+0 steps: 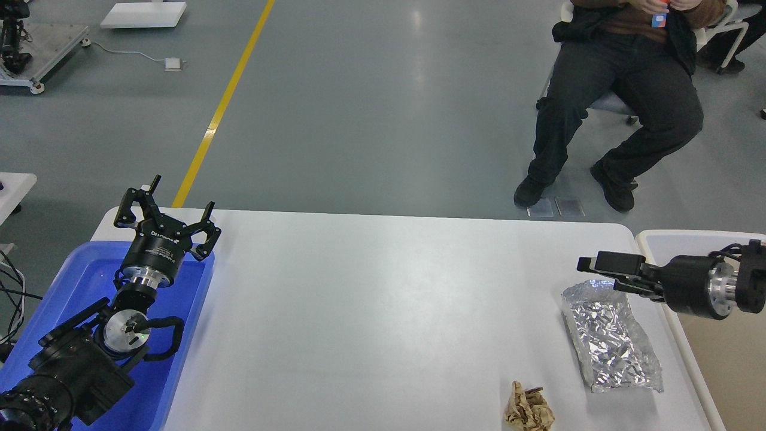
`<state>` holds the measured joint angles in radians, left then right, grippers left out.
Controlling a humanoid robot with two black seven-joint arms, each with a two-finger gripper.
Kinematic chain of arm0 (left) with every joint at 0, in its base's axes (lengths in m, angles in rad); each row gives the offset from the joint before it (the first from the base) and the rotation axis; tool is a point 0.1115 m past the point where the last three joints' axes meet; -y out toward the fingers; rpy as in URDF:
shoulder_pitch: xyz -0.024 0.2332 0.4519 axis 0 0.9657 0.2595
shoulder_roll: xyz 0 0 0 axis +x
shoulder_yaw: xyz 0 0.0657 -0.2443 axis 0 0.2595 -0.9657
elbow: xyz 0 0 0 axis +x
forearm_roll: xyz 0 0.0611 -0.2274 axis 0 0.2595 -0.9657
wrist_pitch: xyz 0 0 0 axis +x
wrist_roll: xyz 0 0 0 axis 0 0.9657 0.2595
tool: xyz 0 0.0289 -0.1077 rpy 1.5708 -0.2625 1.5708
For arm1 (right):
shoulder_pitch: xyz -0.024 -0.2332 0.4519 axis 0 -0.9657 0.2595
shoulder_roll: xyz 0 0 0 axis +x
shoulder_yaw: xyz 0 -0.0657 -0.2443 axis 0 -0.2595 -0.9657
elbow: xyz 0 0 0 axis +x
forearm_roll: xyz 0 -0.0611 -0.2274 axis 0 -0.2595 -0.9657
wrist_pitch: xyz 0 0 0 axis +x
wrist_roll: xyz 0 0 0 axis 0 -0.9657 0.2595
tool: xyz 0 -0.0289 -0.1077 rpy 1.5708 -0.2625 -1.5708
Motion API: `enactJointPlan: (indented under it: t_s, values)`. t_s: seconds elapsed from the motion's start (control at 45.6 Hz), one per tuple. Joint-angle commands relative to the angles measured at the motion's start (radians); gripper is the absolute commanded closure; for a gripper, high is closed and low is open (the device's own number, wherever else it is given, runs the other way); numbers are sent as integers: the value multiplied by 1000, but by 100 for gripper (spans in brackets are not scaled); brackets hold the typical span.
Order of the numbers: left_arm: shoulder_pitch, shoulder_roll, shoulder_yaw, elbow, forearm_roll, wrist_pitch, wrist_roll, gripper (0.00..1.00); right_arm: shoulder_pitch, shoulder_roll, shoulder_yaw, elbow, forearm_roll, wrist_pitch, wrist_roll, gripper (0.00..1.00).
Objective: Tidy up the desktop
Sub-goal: 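Move the right gripper over the silver foil bag and lower it, then close the right gripper on the silver foil bag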
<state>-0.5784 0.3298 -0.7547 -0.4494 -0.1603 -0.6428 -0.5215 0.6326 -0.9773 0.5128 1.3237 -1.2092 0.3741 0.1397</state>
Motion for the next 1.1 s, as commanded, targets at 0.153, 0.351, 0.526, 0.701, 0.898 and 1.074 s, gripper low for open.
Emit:
enactJointPlan:
  t_s: [0.153,0.351,0.526,0.701,0.898,1.074]
  values:
    - [0,0,0,0,1,0,0,0,-2,-7,-161,19,-323,-193,12,0]
    - [0,0,0,0,1,0,0,0,-1,3,-177,-15,-423,-228,20,0]
    - [0,0,0,0,1,0,0,0,-2,28,-192,-96,-435,-265,90,0]
    - [0,0,0,0,-1,0,0,0,-1,63,-258,-185,-428,-339,100,0]
    - [0,0,0,0,-1,0,0,0,-1,131,-292,-330,-421,-348,101,0]
    - [0,0,0,0,-1,0,0,0,-4,170,-295,-402,-415,-354,129,0]
